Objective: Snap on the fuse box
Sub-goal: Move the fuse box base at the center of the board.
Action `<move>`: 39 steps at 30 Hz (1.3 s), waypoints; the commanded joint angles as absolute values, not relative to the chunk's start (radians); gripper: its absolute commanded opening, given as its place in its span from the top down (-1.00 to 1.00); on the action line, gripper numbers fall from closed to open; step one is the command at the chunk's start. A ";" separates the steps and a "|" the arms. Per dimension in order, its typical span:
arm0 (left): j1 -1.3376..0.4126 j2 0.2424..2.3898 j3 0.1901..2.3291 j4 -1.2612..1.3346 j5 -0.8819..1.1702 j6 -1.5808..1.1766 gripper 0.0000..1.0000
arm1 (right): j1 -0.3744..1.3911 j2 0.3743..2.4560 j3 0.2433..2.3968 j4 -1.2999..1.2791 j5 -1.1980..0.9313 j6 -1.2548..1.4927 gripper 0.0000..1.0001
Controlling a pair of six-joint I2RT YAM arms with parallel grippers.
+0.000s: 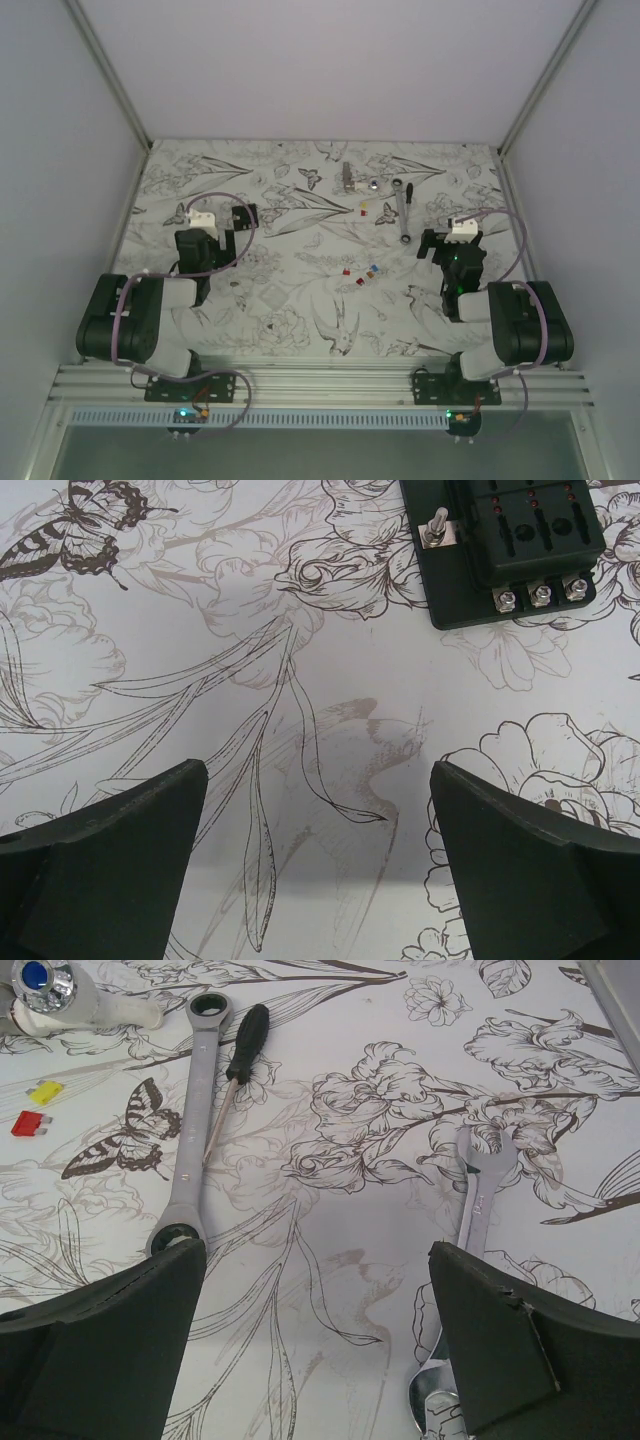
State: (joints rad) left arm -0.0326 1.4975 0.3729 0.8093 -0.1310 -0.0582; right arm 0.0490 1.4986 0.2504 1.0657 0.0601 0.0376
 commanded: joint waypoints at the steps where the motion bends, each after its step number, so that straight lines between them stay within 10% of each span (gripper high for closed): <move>1: -0.029 1.508 0.373 0.841 -0.118 -0.048 -1.00 | 0.041 1.499 0.268 1.106 0.052 0.041 -0.99; 18: -0.030 1.402 0.459 0.593 -0.134 -0.054 -1.00 | 0.043 1.424 0.392 0.818 0.000 0.026 -0.99; 39: -0.175 1.903 1.307 -0.073 -0.252 -0.298 -0.98 | 0.062 1.384 0.455 0.660 0.008 0.049 -0.99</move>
State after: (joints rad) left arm -0.1257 1.8084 1.1786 0.0643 -0.1593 -0.2947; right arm 0.0532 1.3827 0.4164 0.6796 0.0090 0.0383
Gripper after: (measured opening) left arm 0.998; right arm 0.994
